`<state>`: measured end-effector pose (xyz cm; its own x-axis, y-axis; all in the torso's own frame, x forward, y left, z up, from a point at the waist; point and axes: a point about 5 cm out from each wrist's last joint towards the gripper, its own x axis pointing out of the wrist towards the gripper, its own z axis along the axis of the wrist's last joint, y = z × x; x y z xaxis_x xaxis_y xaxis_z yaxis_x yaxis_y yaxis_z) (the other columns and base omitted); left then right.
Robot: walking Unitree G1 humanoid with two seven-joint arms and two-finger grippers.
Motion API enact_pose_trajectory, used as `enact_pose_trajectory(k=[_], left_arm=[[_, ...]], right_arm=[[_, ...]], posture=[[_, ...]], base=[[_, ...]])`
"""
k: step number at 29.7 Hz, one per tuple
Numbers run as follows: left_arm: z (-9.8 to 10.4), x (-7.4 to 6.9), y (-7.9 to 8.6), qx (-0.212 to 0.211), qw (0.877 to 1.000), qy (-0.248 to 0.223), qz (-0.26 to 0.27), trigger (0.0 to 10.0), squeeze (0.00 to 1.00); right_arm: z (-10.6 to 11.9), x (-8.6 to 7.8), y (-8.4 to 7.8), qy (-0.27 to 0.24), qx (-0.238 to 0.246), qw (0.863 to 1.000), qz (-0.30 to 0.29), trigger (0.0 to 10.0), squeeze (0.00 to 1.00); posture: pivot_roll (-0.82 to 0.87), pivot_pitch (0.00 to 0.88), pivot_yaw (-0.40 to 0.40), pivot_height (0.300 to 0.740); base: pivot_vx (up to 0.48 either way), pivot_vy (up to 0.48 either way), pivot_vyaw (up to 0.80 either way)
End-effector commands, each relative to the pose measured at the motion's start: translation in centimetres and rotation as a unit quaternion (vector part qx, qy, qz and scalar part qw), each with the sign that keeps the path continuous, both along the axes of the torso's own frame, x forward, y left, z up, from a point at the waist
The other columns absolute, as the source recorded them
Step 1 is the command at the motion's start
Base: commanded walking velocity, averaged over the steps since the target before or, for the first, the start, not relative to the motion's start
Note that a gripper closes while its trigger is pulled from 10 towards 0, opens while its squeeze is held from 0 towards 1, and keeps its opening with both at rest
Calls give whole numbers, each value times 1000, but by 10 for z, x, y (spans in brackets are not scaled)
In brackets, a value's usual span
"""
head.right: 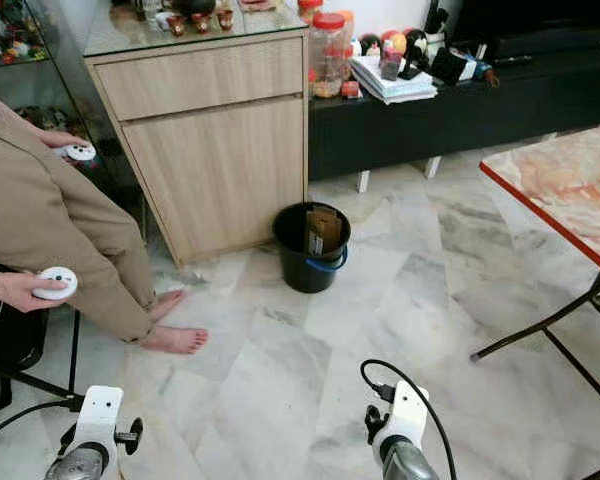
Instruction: Picking trash to rubbish bin
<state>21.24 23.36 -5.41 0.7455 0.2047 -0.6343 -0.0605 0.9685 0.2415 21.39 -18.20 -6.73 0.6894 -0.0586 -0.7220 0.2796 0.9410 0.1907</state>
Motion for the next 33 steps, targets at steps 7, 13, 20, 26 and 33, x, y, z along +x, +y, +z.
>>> enact_pose_trajectory(k=[7,13,20,26,33], left_arm=[[-3,-1,-4,-6,1000,12,4,10000,0],[2,8,-6,-9,1000,4,-2,10000,0],[1,4,-1,-7,1000,8,7,10000,0],[-4,-5,3,-5,1000,22,12,10000,0],[-5,-11,9,-8,999,23,27,10000,0]], right_arm=[[-1,-3,-4,6,-7,1000,-1,10000,0],[0,-1,-4,1,-5,1000,-3,10000,0],[-2,-2,2,6,1,1000,2,10000,0],[-3,-3,7,8,6,1000,4,10000,0],[-3,-3,13,10,7,1000,17,10000,0]], posture=[[44,0,9,740],[42,0,4,740],[64,0,16,740],[76,0,19,740],[95,0,20,740]], base=[[0,0,0],[0,0,0],[0,0,-80],[0,0,-800],[0,0,-784]])
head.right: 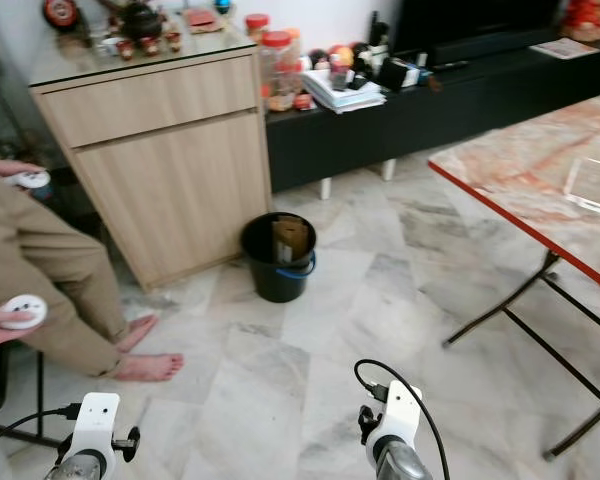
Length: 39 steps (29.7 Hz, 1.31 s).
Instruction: Picking trash to rubbish bin
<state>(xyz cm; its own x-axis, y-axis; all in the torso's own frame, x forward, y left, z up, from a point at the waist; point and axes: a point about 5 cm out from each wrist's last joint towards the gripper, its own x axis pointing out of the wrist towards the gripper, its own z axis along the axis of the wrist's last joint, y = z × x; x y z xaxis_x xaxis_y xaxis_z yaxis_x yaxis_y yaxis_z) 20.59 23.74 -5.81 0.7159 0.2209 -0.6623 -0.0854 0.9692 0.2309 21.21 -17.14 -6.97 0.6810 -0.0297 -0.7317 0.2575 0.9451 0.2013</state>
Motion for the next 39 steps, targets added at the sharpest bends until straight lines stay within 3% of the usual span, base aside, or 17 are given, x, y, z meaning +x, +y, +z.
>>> enact_pose_trajectory(k=[1,16,25,39], left_arm=[[-1,-4,5,-1,1000,6,10,10000,0],[-6,-14,6,-1,1000,18,2,10000,0],[-4,-13,11,12,1000,15,3,10000,0],[-5,-21,19,17,999,21,16,10000,0]], right_arm=[[-1,-1,3,4,0,1000,4,10000,0],[-6,-10,5,17,-2,1000,14,10000,0],[-4,-5,11,11,3,1000,21,10000,0],[-7,-12,8,18,1,1000,15,10000,0]], posture=[[95,0,20,740],[113,0,29,740],[135,0,23,740],[147,0,33,740]], base=[[0,0,-781],[0,0,-781],[0,0,-781],[0,-103,-781]])
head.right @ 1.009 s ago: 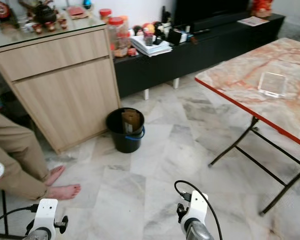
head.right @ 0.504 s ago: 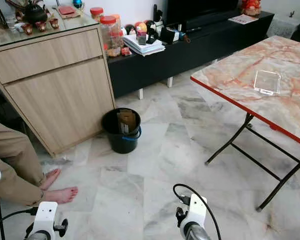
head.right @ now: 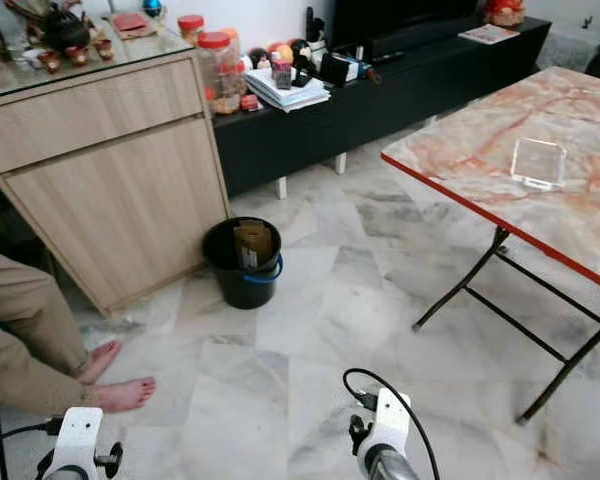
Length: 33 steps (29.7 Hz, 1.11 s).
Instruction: Picking trash to rubbish bin
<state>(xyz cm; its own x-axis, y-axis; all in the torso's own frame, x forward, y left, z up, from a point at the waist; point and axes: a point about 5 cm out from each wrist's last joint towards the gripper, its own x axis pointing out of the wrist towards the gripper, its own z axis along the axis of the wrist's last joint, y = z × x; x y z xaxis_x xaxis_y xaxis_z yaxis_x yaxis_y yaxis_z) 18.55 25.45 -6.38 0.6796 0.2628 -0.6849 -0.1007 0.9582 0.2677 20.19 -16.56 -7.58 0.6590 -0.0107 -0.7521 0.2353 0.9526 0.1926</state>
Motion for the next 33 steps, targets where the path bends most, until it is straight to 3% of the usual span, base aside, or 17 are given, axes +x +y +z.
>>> enact_pose_trajectory(k=[1,33], left_arm=[[0,-1,2,0,1000,-1,2,10000,0],[0,2,-3,-1,1000,-2,-3,10000,0]], right_arm=[[-1,-2,2,3,2,1000,-1,10000,0],[0,0,4,0,9,1000,-15,10000,0]], posture=[[148,0,37,740],[146,50,38,740]], base=[[0,0,-775],[0,-40,-777]])
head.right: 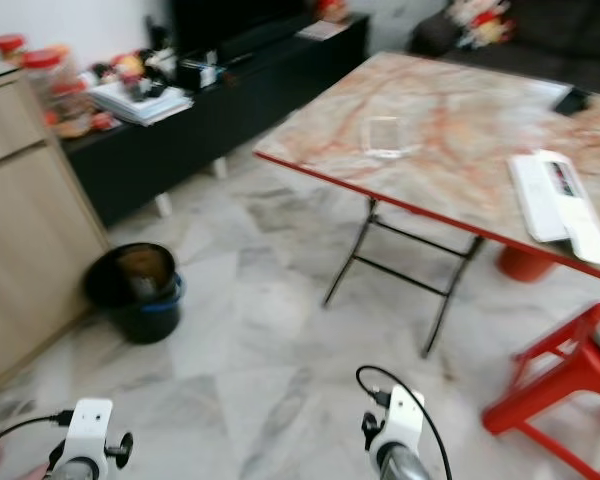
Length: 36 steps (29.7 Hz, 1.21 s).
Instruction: Picking trash to rubbish bin
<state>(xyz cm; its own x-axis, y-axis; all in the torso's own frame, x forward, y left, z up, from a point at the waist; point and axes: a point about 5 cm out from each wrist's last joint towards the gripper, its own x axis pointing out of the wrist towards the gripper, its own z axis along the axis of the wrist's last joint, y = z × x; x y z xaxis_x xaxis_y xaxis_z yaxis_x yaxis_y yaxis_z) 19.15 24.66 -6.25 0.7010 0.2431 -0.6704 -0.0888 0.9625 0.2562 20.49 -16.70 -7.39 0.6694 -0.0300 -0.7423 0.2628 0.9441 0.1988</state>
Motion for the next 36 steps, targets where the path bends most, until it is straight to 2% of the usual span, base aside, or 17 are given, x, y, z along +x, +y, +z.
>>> enact_pose_trajectory(k=[1,15,20,23,24,26,28,29,31,32,34,36], left_arm=[[-1,-5,5,4,1000,11,7,10000,0],[-2,-6,6,4,1000,9,6,10000,0],[1,-1,5,6,1000,-1,-2,10000,0],[7,10,2,5,1000,-21,-14,10000,0],[12,19,-1,4,999,-36,-25,10000,0],[16,26,-4,2,998,-52,-33,10000,0],[30,47,-12,-7,994,-98,-51,10000,0],[30,47,-12,-7,994,-98,-51,10000,0],[48,70,-24,-17,985,-154,-80,10000,0],[48,70,-24,-17,985,-154,-80,10000,0],[68,90,-36,-38,972,-212,-95,10000,0],[80,101,-45,-42,963,-244,-108,10000,0]], right_arm=[[-2,-3,6,7,8,1000,1,10000,0],[-3,-4,7,8,9,1000,2,10000,0],[-3,-5,7,7,10,1000,1,10000,0],[-2,-3,8,2,11,1000,2,10000,0],[1,2,9,-10,13,1000,3,10000,0],[4,7,9,-22,11,1000,9,10000,0],[14,22,12,-51,-1,998,31,10000,0],[14,22,12,-51,-1,998,31,10000,0],[30,45,16,-100,-2,994,43,10000,0],[30,45,16,-100,-2,994,43,10000,0],[50,68,21,-154,-8,986,67,10000,0],[65,83,26,-193,-13,978,82,10000,0]], posture=[[146,50,38,740],[138,74,44,740],[138,82,46,740],[137,86,47,740],[134,90,46,740],[132,93,45,740],[129,96,44,740],[129,96,44,740],[126,99,43,740],[126,99,43,740],[117,100,41,740],[114,98,40,740]], base=[[0,0,-775],[0,0,-778],[0,0,-777],[0,0,-779],[0,0,-775],[0,0,-247],[0,0,0],[0,0,0],[0,0,0],[0,0,0],[0,0,0],[0,0,0]])
